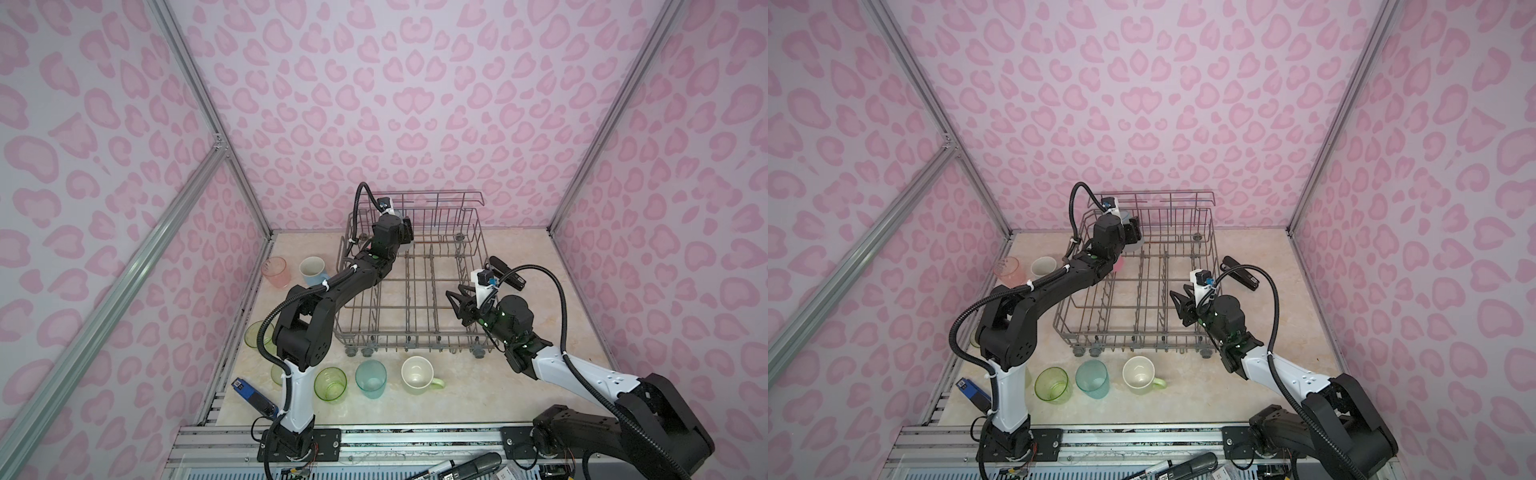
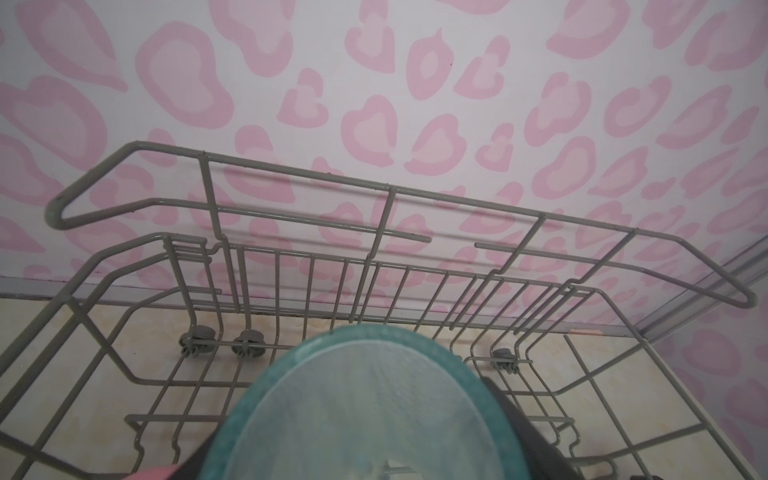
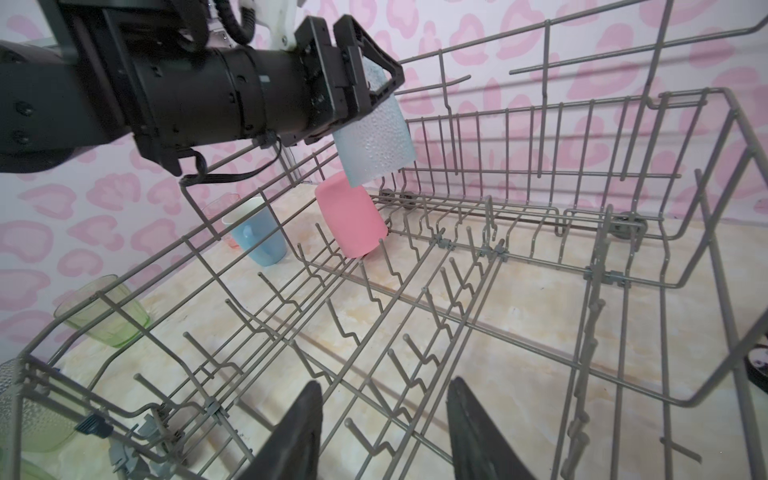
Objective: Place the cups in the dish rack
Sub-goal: 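Carry the teal cup over the rack with the left gripper while the right gripper withdraws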
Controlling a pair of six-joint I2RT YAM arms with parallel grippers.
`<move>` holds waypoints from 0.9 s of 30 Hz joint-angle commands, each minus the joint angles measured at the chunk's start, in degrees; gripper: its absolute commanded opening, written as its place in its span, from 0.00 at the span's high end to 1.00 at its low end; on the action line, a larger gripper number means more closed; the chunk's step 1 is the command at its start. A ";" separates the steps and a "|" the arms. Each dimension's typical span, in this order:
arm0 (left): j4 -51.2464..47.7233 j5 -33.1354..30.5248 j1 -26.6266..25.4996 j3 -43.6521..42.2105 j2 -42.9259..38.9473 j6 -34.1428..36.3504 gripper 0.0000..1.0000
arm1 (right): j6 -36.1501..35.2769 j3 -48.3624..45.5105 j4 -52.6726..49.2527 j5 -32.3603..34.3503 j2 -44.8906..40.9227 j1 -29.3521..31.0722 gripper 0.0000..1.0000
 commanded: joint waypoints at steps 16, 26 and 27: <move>1.04 -2.31 -0.48 0.52 5.10 -5.74 0.37 | -0.81 -4.46 7.26 -1.50 -2.10 -0.05 0.51; 0.91 -4.10 -1.00 -0.23 7.24 -6.60 0.37 | -0.51 -5.26 9.36 -1.87 -0.98 -0.12 0.51; 0.89 -4.34 -1.01 -0.15 7.50 -6.65 0.37 | -0.45 -5.19 9.38 -1.86 -0.94 -0.12 0.51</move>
